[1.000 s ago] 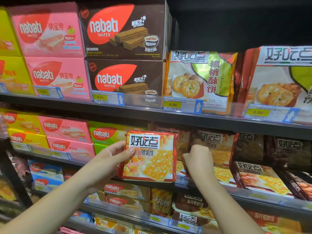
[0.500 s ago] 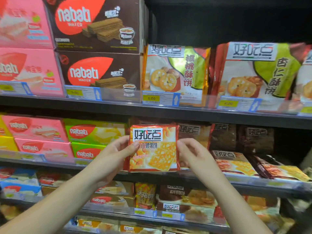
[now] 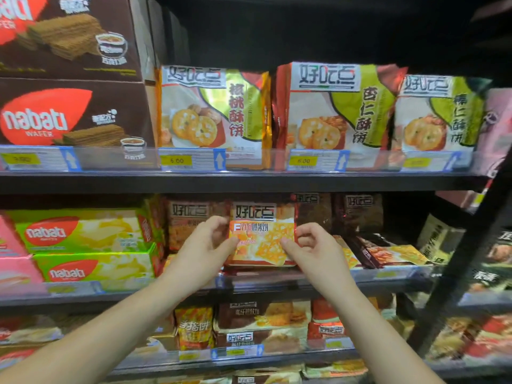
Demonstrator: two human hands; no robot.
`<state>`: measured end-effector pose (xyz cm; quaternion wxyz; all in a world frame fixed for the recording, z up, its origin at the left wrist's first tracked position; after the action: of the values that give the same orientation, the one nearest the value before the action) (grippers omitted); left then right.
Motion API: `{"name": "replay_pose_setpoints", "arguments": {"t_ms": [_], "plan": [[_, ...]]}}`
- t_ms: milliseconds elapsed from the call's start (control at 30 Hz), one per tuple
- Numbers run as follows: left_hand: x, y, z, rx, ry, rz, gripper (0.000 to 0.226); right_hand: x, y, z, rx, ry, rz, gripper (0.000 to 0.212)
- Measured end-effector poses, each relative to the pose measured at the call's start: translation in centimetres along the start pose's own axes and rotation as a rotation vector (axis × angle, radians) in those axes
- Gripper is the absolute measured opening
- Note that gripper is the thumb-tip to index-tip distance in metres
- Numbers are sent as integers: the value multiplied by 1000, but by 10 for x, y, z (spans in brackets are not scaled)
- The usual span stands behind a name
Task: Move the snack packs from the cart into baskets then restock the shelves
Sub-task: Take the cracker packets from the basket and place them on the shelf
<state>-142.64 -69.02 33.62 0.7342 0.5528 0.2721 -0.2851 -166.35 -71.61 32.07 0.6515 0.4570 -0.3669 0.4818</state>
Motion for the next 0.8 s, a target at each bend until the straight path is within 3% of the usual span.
{"name": "replay_pose_setpoints", "arguments": {"t_ms": [167,467,800], "plan": [[-3,-5,8,96,22,105,44,-1,2,10,-51,78,-85,10],[-12,-14,6,106,62,227,48,-9,-1,26,-81,64,-167,14],[-5,-25,7,155,60,147,57,-24,-8,33,-27,-2,-219,18]]}}
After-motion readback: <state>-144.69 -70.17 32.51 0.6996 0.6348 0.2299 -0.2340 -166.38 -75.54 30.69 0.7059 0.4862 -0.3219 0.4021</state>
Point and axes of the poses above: each hand's wrist, its own z-axis towards the middle knuckle, its own y-axis out of the back of the hand, x = y × z, the point moved 7 cm from there along z, towards the middle knuckle, and after that the axes turned 10 degrees about z, right-handed, at the moved point
